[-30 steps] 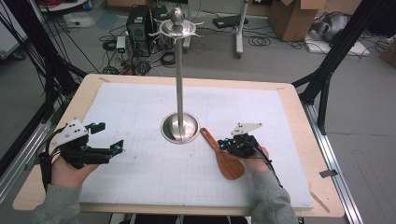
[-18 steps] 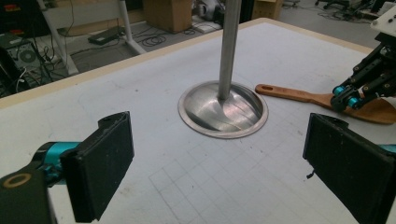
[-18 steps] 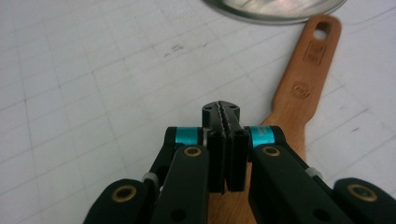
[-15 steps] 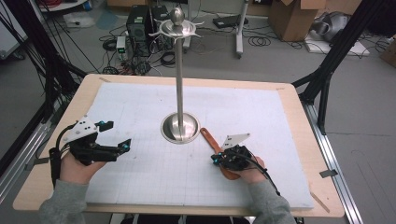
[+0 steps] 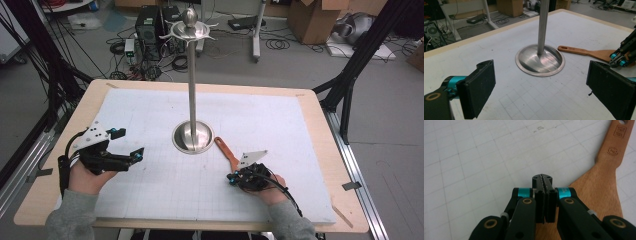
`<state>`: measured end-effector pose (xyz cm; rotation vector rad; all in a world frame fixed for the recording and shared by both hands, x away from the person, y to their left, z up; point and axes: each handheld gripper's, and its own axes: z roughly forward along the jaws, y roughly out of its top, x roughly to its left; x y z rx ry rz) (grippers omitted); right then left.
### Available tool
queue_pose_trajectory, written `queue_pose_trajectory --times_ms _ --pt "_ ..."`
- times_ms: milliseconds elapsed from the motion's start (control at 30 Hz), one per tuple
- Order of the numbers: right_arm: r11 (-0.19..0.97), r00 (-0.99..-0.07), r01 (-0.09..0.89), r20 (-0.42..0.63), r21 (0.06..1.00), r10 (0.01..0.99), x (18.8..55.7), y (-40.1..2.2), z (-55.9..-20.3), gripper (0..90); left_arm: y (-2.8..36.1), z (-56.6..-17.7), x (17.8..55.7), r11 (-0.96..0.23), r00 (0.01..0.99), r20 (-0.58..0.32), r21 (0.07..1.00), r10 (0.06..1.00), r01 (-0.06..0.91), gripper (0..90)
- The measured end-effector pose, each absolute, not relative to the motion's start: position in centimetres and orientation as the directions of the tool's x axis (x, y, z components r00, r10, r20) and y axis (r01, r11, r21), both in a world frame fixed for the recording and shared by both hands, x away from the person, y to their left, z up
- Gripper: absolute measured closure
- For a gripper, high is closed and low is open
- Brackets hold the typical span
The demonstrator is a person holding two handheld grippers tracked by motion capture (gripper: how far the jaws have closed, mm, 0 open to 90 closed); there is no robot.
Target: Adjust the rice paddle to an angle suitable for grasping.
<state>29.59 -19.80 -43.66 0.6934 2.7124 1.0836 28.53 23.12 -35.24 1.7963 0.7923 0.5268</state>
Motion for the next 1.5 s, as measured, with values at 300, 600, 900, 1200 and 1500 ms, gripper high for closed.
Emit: queue_pose_trajectory --times_ms 300,600,900,1200,1500 --pt "0.633 -0.879 0.378 0.047 0.676 0.475 29.8 -21.0 -43.6 89.4 23.1 -35.2 28.5 -0.228 0.685 -0.015 0.938 0.728 0.262 9.2" --pt "0.603 -0.851 0.415 0.055 0.681 0.523 30.5 -23.1 -43.7 89.4 23.1 -35.2 28.5 -0.23 0.687 -0.015 0.937 0.727 0.263 9.1" --pt "0.579 -0.83 0.438 0.061 0.688 0.554 30.9 -24.6 -43.8 89.4 23.2 -35.2 28.4 -0.228 0.685 -0.015 0.938 0.728 0.262 9.2" --pt "0.554 -0.81 0.458 0.07 0.695 0.582 31.3 -25.7 -43.8 89.4 23.2 -35.2 28.4 -0.229 0.684 -0.015 0.937 0.729 0.264 9.2" --pt "0.542 -0.8 0.462 0.065 0.702 0.597 31.5 -26.7 -43.9 89.4 23.2 -35.2 28.3 -0.229 0.685 -0.014 0.937 0.728 0.263 9.2"
